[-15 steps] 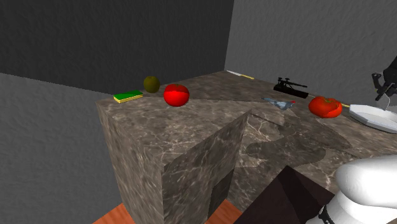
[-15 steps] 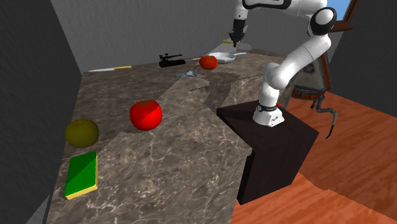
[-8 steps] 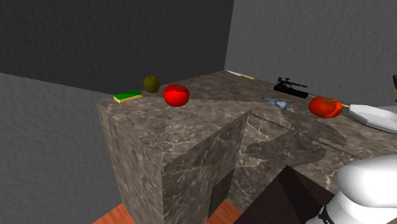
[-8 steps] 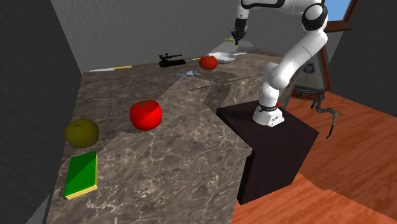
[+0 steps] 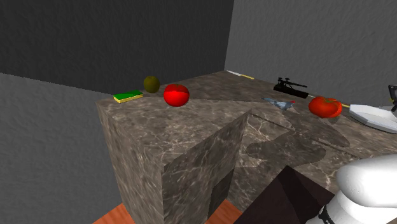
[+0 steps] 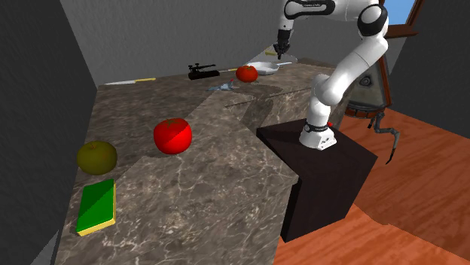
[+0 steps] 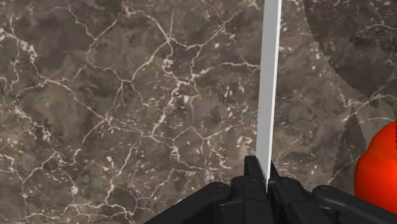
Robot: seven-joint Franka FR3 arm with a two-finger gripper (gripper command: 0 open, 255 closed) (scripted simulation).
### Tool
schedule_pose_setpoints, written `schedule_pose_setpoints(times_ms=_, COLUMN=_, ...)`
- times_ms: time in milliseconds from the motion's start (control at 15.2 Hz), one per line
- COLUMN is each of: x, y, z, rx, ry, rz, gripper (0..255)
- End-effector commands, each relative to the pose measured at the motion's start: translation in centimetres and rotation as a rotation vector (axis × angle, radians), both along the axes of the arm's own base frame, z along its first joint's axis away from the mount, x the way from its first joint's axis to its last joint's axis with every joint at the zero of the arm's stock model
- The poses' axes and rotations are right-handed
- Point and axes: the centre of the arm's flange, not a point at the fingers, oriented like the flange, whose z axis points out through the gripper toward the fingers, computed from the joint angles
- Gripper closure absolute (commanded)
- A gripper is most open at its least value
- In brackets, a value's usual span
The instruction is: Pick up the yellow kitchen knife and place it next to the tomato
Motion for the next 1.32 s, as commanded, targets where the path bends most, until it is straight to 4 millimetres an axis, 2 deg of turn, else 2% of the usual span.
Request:
schedule_pose_setpoints(times_ms=0, x=0.1, y=0.0, z=-1.1, rx=0.0, ry=0.0, rz=0.0, gripper=255)
schedule_pose_setpoints(times_ms=1254, x=0.1, y=0.0, z=-11.1, rx=0.0, ry=0.0, rz=0.0, gripper=255)
